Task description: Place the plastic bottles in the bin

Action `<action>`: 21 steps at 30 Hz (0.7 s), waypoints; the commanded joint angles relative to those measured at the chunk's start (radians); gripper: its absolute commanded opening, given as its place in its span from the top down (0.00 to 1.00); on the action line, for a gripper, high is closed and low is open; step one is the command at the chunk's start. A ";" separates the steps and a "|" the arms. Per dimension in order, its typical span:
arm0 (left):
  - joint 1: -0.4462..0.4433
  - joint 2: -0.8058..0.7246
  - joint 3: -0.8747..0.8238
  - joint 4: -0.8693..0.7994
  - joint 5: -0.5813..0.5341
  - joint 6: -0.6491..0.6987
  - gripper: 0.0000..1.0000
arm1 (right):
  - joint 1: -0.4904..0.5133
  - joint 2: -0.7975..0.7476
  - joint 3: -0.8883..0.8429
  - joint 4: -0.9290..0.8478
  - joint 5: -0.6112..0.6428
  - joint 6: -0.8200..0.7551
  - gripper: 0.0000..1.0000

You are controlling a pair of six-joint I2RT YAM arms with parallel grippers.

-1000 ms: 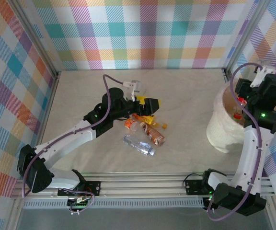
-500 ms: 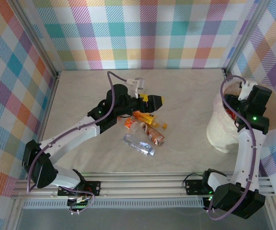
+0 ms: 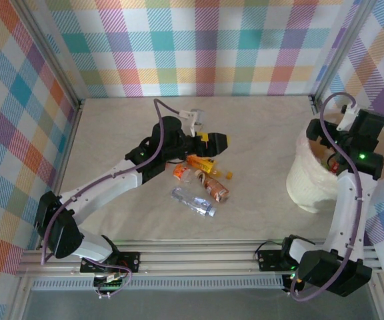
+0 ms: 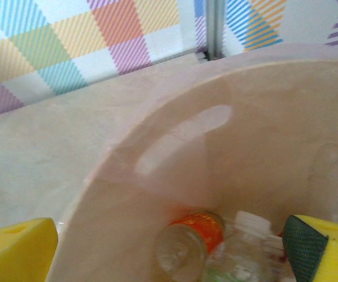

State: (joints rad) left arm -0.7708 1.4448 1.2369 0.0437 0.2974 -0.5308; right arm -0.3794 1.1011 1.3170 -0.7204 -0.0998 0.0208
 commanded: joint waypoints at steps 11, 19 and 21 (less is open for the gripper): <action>-0.012 -0.012 0.008 -0.105 -0.239 -0.081 0.00 | 0.032 -0.066 0.019 0.057 -0.254 0.205 0.00; -0.010 -0.073 -0.059 -0.251 -0.525 -0.189 0.00 | 0.329 -0.055 0.030 0.124 -0.383 0.159 0.00; -0.009 -0.092 -0.072 -0.296 -0.586 -0.220 0.00 | 0.408 -0.028 0.019 0.148 -0.382 0.145 0.00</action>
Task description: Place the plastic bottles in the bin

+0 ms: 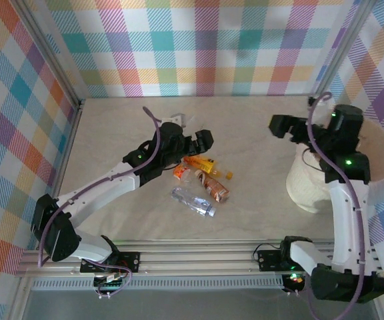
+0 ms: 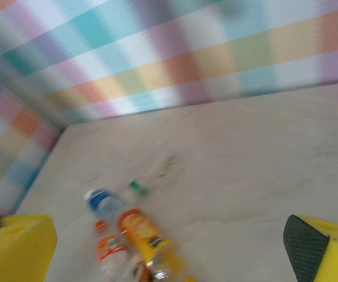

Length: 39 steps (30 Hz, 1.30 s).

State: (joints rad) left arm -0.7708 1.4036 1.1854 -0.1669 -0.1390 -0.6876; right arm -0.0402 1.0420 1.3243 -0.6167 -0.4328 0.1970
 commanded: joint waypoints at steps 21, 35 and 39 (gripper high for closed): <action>0.040 -0.205 -0.168 -0.365 -0.359 -0.289 0.00 | 0.534 0.605 0.036 0.009 0.208 -0.507 0.00; 0.056 -0.224 -0.197 -0.383 -0.349 -0.296 0.00 | 0.640 1.050 0.349 -0.089 0.395 -0.576 0.01; 0.060 -0.224 -0.205 -0.380 -0.340 -0.297 0.00 | 0.641 1.103 0.381 -0.103 0.452 -0.552 0.04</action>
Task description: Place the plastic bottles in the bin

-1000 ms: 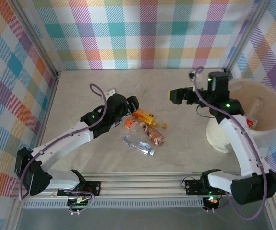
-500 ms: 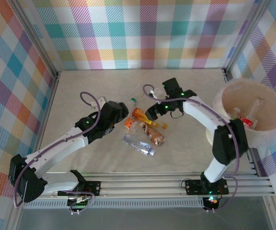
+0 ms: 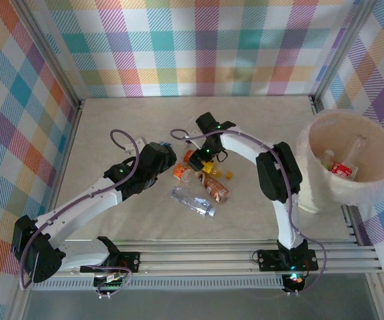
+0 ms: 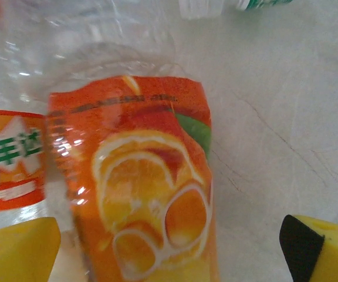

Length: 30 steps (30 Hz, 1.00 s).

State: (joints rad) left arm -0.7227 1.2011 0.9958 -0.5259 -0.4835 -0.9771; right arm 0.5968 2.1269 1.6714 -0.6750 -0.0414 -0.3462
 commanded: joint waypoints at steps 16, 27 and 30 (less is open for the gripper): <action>0.020 0.022 0.003 -0.012 0.060 0.002 0.00 | 0.005 0.153 0.159 -0.077 0.106 0.059 0.18; 0.020 0.018 -0.015 0.053 0.112 0.057 0.00 | 0.004 0.092 0.141 -0.036 0.148 0.058 0.37; 0.021 0.013 -0.031 0.115 0.165 0.097 0.00 | 0.005 0.033 0.112 -0.020 0.168 0.064 0.41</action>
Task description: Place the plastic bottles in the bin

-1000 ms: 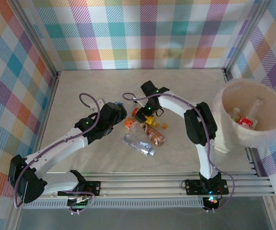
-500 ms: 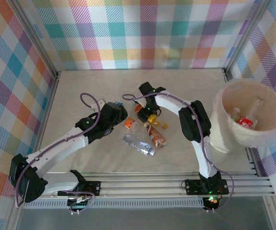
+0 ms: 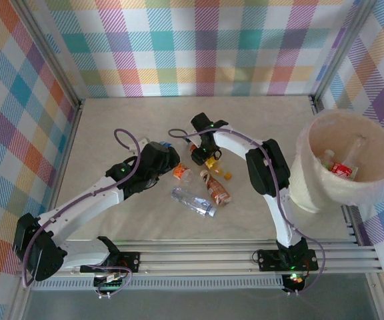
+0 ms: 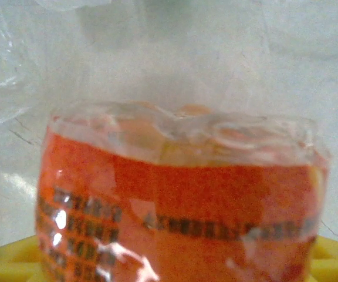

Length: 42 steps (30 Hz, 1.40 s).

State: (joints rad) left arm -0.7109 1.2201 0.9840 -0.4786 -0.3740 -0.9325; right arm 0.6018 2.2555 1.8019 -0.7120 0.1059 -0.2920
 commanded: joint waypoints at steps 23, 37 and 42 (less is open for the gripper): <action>0.005 0.023 -0.074 0.599 0.628 0.277 0.00 | -0.033 -0.742 -0.466 0.449 -0.044 0.309 0.46; -0.023 0.086 -0.059 0.843 0.882 0.276 0.00 | -0.042 -1.048 -0.524 0.526 -0.059 0.367 0.46; -0.039 0.100 -0.039 0.868 0.937 0.294 0.00 | -0.071 -1.127 -0.530 0.529 -0.030 0.345 0.47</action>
State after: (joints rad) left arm -0.7372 1.3102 0.9066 0.3183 0.4957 -0.6712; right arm 0.5510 1.1671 1.2819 -0.2245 0.0555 0.0563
